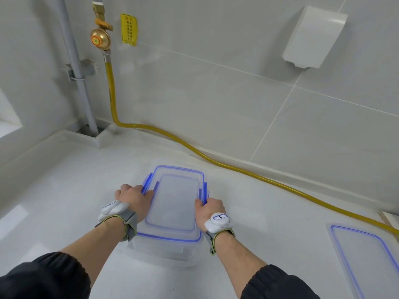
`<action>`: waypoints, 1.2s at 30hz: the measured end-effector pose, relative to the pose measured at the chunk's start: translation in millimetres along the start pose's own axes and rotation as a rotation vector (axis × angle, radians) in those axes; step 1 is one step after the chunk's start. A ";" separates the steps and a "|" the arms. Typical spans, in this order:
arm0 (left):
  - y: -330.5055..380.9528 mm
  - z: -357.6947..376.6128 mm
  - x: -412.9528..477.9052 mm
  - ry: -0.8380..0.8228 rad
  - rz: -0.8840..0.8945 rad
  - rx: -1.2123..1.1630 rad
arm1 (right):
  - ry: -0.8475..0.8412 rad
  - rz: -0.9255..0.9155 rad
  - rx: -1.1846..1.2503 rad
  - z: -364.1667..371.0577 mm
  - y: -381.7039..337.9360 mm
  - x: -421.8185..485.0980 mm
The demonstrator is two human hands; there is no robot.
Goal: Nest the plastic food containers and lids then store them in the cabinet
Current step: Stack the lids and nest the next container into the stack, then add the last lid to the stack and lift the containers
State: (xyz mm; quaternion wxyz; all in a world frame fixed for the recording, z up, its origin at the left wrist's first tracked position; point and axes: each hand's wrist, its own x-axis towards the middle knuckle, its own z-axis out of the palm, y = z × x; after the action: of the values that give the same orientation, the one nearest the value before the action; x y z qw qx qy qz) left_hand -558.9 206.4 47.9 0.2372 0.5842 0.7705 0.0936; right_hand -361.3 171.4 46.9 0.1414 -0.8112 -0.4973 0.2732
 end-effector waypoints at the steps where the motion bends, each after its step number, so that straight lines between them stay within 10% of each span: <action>1: 0.3 2.2 -1.0 0.002 0.000 -0.023 | -0.006 0.001 -0.008 -0.3 1.2 1.1; 36: 65.7 32.9 -54.6 0.059 0.145 -0.271 | 0.041 -0.033 0.111 -51.6 49.5 -10.5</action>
State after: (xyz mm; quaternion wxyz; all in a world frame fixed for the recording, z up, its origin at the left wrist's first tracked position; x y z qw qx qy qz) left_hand -475.8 170.2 60.9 0.2838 0.5978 0.7133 0.2309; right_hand -298.8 141.2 67.2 0.2008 -0.7992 -0.4918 0.2812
